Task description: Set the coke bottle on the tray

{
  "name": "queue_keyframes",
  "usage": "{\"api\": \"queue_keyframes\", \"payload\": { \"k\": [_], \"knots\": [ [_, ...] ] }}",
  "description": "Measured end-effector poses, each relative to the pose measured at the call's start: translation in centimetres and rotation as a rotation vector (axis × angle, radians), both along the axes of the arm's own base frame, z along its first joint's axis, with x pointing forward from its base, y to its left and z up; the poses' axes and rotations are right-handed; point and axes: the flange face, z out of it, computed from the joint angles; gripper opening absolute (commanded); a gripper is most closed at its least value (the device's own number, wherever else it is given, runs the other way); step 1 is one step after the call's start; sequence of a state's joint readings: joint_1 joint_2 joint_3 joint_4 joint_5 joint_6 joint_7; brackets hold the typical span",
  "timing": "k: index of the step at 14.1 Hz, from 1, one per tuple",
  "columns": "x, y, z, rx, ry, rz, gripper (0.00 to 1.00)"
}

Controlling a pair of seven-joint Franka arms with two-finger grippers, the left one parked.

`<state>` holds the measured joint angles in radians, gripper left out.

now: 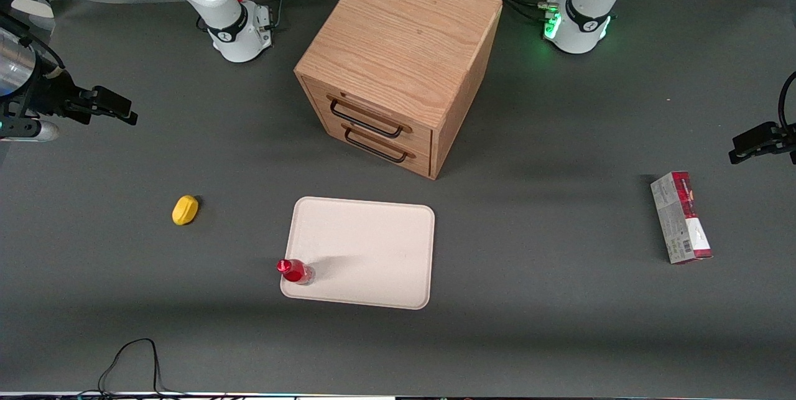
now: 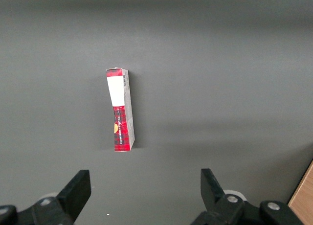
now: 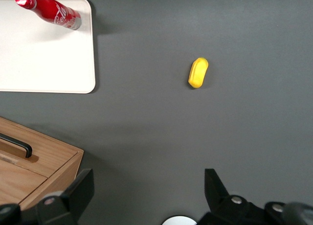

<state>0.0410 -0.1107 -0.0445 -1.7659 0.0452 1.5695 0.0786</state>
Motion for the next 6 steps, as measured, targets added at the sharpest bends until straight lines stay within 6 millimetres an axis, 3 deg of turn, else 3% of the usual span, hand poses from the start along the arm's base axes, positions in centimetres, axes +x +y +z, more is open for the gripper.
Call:
{"api": "queue_keyframes", "payload": {
  "k": [6],
  "knots": [
    [1.5,0.7,-0.6,-0.002,0.005,0.012,1.00]
  ]
}}
